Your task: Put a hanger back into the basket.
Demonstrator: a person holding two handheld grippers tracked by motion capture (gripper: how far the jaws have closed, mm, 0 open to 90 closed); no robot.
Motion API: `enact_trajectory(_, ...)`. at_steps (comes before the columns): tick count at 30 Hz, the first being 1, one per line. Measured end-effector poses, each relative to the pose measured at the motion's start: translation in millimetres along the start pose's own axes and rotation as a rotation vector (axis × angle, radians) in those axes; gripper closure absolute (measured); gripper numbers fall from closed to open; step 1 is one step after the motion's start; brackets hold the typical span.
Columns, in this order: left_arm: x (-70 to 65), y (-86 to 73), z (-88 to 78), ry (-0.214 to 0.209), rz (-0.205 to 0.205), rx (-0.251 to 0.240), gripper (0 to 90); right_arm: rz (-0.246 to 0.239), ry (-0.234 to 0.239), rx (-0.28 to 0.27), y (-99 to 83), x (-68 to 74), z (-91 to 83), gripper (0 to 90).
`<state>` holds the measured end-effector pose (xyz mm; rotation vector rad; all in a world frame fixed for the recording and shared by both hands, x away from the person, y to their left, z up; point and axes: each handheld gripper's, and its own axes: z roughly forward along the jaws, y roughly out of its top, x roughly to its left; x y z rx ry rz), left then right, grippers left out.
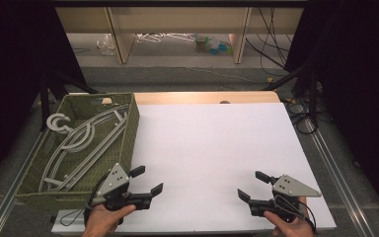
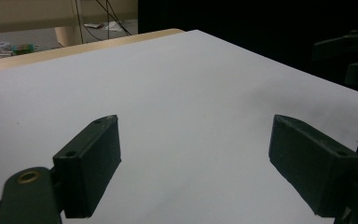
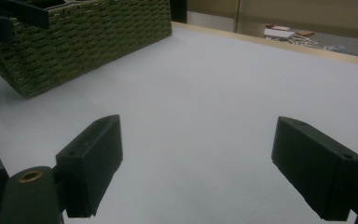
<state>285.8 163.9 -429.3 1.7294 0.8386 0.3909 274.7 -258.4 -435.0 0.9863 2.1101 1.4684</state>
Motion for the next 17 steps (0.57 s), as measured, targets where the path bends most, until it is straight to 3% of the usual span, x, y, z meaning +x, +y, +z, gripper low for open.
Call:
enact_trajectory(3,-0.7,-0.8,1.3,-0.004,-0.003,0.001,16.5,-0.017,-0.005,0.003,0.0,0.4,1.0,17.0)
enact_trajectory(5,0.5,-0.5,1.2,-0.007,0.025,0.008,16.5,-0.016,-0.006,-0.006,0.1,0.3,1.5,17.0)
enact_trajectory(14,0.6,-0.7,1.2,-0.005,0.018,0.008,16.6,-0.015,0.000,0.011,0.9,-0.3,0.6,17.1)
enact_trajectory(17,0.5,-0.7,1.3,-0.006,0.018,0.007,16.6,-0.013,0.009,-0.009,0.4,-0.5,2.1,17.1)
